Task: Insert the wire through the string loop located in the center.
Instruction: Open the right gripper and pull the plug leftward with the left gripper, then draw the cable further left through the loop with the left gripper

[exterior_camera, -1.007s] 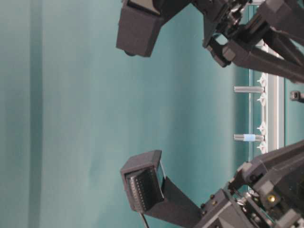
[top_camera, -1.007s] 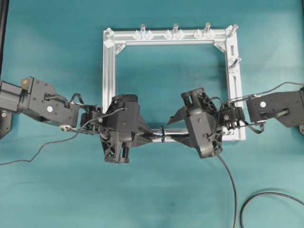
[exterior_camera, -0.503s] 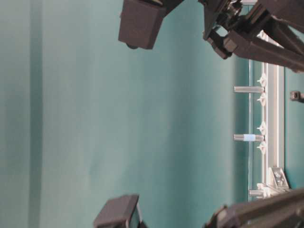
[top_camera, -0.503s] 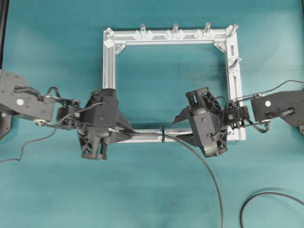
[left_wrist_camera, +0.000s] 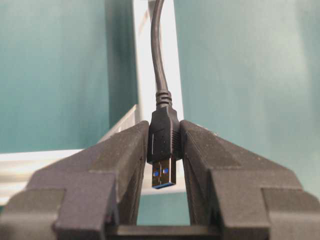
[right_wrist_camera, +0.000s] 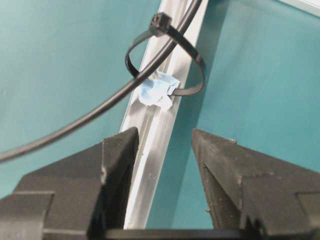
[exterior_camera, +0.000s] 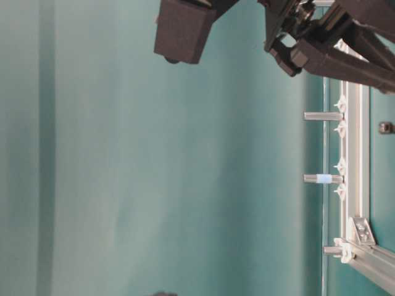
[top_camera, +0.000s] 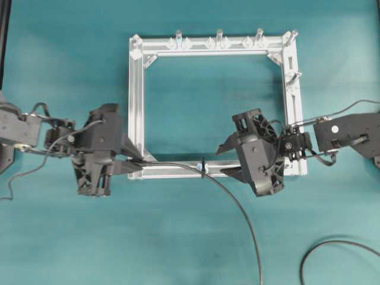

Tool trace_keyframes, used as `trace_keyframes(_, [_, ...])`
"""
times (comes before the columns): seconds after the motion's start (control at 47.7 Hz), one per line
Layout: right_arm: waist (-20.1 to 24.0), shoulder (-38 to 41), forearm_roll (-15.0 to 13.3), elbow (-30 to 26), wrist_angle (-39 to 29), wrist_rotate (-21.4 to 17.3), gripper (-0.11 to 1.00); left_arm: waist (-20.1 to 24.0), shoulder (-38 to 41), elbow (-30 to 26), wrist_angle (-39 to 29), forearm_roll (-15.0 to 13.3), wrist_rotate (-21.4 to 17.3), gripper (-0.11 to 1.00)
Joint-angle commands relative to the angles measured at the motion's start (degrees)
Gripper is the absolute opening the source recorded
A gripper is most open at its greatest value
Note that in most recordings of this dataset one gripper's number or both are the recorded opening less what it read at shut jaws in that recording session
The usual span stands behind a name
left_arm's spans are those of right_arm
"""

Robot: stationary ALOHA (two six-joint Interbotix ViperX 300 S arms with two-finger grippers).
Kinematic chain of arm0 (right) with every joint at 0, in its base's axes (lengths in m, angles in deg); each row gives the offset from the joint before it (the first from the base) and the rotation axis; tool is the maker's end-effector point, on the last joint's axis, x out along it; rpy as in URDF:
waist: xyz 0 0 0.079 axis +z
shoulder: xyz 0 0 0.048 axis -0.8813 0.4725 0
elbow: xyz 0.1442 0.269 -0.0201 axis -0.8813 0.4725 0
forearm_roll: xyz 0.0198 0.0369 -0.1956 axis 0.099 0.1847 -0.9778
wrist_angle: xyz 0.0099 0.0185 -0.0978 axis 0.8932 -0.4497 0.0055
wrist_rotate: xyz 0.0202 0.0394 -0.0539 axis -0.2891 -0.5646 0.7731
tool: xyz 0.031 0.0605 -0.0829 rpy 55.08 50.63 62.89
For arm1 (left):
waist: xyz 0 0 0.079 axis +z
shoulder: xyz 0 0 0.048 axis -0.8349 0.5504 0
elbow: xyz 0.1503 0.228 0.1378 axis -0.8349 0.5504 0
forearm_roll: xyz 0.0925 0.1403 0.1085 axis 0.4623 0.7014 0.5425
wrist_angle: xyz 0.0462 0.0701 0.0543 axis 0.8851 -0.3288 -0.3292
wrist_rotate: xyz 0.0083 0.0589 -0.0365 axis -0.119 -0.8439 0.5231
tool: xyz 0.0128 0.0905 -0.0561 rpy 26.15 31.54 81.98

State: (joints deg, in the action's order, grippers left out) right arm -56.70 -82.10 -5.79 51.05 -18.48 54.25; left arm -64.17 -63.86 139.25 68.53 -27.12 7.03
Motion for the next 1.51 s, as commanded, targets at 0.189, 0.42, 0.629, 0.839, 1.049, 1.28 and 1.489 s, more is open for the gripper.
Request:
trace_keyframes(0.189, [-0.09,-1.93,-0.09,-0.44,0.26,-0.09,0.51,0.26,-6.24,4.57,0.09,0.09,3.08,0.23])
trace_keyframes(0.42, [0.0,-1.93,-0.09,-0.44,0.18,-0.09,0.51,0.26,-7.47,7.56,-0.88,0.09,3.6,0.23])
trace_keyframes(0.629, [0.0,-1.93,0.0,-0.44,0.26,-0.09,0.51,0.26,-6.33,9.49,-0.62,0.09,4.48,0.23])
trace_keyframes(0.839, [0.0,-1.93,-0.09,-0.35,0.26,-0.09,0.51,0.26,-5.27,9.58,-0.26,0.09,4.57,0.23])
trace_keyframes(1.049, [-0.09,-1.85,0.0,-0.44,0.26,-0.09,0.51,0.26,-5.01,9.58,-0.09,0.09,4.57,0.23])
trace_keyframes(1.28, [-0.09,-1.93,0.0,-0.35,0.26,-0.09,0.51,0.26,-5.01,9.58,-0.18,0.09,4.57,0.23])
trace_keyframes(1.489, [0.0,-1.93,0.0,-0.44,0.26,-0.09,0.51,0.26,-5.01,9.67,-0.53,0.09,4.66,0.23])
